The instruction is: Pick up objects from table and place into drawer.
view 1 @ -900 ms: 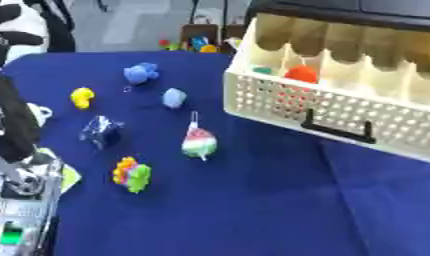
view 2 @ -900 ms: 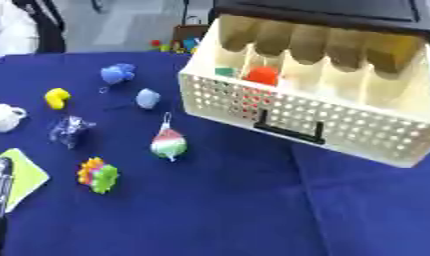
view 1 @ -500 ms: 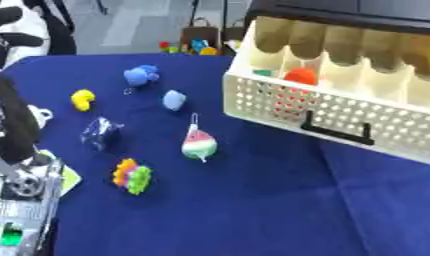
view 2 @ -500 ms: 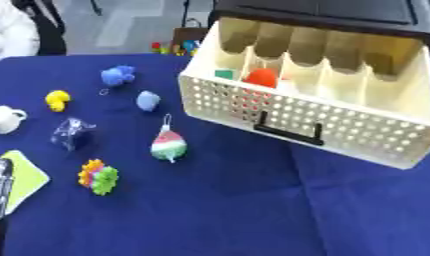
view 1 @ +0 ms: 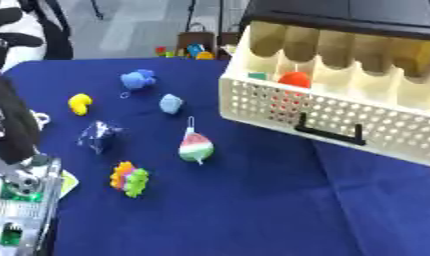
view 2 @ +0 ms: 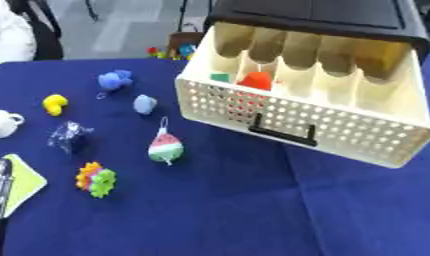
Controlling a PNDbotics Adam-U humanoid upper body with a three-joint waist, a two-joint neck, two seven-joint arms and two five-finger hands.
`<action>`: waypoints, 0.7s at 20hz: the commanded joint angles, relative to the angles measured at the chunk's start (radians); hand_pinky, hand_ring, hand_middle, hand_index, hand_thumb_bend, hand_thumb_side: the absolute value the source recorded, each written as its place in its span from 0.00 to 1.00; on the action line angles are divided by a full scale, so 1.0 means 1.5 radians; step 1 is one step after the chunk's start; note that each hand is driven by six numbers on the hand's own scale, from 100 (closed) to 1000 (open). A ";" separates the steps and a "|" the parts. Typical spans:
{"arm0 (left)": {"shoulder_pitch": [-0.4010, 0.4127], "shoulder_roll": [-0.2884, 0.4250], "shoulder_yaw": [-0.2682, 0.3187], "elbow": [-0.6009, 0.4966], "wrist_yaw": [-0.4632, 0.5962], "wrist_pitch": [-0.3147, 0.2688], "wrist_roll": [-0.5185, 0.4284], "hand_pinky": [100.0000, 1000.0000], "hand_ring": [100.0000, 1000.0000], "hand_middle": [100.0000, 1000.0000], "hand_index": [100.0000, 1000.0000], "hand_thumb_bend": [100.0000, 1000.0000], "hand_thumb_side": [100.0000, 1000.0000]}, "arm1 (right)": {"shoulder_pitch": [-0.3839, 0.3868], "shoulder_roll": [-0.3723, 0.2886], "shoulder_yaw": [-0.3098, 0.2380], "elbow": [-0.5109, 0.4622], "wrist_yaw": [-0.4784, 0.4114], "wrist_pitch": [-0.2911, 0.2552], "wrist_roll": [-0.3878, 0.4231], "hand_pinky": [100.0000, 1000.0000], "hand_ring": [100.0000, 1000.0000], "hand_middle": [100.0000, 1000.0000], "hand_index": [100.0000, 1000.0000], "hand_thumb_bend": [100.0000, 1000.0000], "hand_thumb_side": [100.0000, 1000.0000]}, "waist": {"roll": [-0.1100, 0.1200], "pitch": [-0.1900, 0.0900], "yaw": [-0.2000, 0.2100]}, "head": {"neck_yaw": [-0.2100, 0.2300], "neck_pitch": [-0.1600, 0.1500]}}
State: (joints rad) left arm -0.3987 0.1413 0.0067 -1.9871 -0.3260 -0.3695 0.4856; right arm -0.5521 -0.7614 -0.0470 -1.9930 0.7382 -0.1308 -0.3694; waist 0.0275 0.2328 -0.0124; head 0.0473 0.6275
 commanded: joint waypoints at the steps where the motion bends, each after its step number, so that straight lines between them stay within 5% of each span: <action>1: -0.005 0.013 -0.004 -0.009 0.003 0.000 -0.004 0.45 0.62 0.63 0.82 0.30 0.88 | -0.016 -0.074 0.023 -0.005 0.022 0.038 0.091 0.00 0.39 0.08 0.73 0.03 0.84 | -0.004 -0.015 -0.002 | -0.004 0.001; 5: -0.003 0.015 -0.006 -0.009 0.006 0.000 -0.009 0.45 0.62 0.63 0.82 0.30 0.88 | -0.028 -0.129 0.054 -0.005 0.021 0.055 0.160 0.00 0.39 0.00 0.74 0.04 0.85 | -0.006 -0.023 -0.003 | -0.006 0.002; 14: -0.003 0.017 -0.012 -0.009 0.012 -0.001 -0.018 0.45 0.62 0.63 0.82 0.30 0.88 | -0.045 -0.208 0.112 -0.005 -0.007 0.059 0.258 0.00 0.39 0.00 0.76 0.07 0.85 | -0.011 -0.030 -0.002 | -0.014 0.000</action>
State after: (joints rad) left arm -0.3954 0.1494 -0.0095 -1.9871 -0.3129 -0.3706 0.4637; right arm -0.6059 -1.0274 0.1210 -1.9931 0.7408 -0.0412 0.0007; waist 0.0134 0.2054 -0.0149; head 0.0304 0.6312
